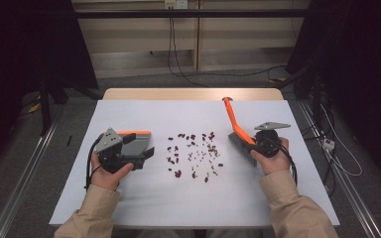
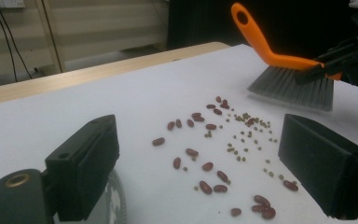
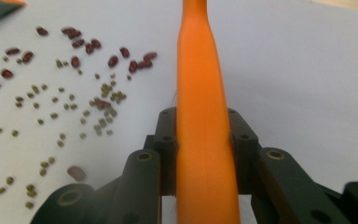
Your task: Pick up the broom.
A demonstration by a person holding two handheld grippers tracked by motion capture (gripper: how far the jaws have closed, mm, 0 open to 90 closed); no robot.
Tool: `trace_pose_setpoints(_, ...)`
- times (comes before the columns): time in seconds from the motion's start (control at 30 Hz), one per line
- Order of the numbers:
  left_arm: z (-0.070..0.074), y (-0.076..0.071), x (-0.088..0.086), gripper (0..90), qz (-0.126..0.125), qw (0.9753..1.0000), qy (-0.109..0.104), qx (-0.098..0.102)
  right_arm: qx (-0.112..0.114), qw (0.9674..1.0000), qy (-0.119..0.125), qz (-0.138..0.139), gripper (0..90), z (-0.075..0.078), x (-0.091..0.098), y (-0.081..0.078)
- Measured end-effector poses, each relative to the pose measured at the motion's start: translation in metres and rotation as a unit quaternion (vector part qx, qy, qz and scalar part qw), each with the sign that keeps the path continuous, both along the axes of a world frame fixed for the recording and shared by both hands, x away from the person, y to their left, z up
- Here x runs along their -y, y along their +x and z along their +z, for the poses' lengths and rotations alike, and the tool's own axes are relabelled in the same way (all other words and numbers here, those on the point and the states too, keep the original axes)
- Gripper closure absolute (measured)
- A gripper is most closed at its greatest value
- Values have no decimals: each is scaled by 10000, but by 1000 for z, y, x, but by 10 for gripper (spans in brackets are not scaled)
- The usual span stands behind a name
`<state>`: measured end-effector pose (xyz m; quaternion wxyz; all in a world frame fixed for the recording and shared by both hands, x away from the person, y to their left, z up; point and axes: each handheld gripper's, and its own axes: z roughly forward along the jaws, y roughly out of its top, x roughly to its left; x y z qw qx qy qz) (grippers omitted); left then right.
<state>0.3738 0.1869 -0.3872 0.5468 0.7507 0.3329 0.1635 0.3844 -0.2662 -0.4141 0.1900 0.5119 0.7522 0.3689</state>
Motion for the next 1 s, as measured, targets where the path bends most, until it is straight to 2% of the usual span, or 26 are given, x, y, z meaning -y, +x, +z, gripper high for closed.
trace_pose_setpoints(0.03,0,0,-2,116,16,10000,-10,-11,10,10000,68,-7,712,1,0,1)
trace_pose_setpoints(0.13,-2,1,-7,105,-42,10000,-21,-54,94,9999,44,10,712,2,-1,5)
trace_pose_setpoints(0.33,-6,2,-15,71,-139,9998,-75,-155,150,9997,168,33,712,2,-7,13)
trace_pose_setpoints(0.47,-7,1,-22,57,-270,9995,-92,-136,213,9995,223,93,712,2,-12,17)
trace_pose_setpoints(0.77,-14,-7,-31,48,-434,9989,-132,-147,390,9991,174,52,712,8,-15,26)
trace_pose_setpoints(0.93,-15,-11,-32,48,-535,9983,-140,-164,398,9992,102,17,712,7,-16,32)
trace_pose_setpoints(1.0,-17,-13,-31,46,-557,9981,-177,-180,404,9990,162,42,712,7,-17,34)
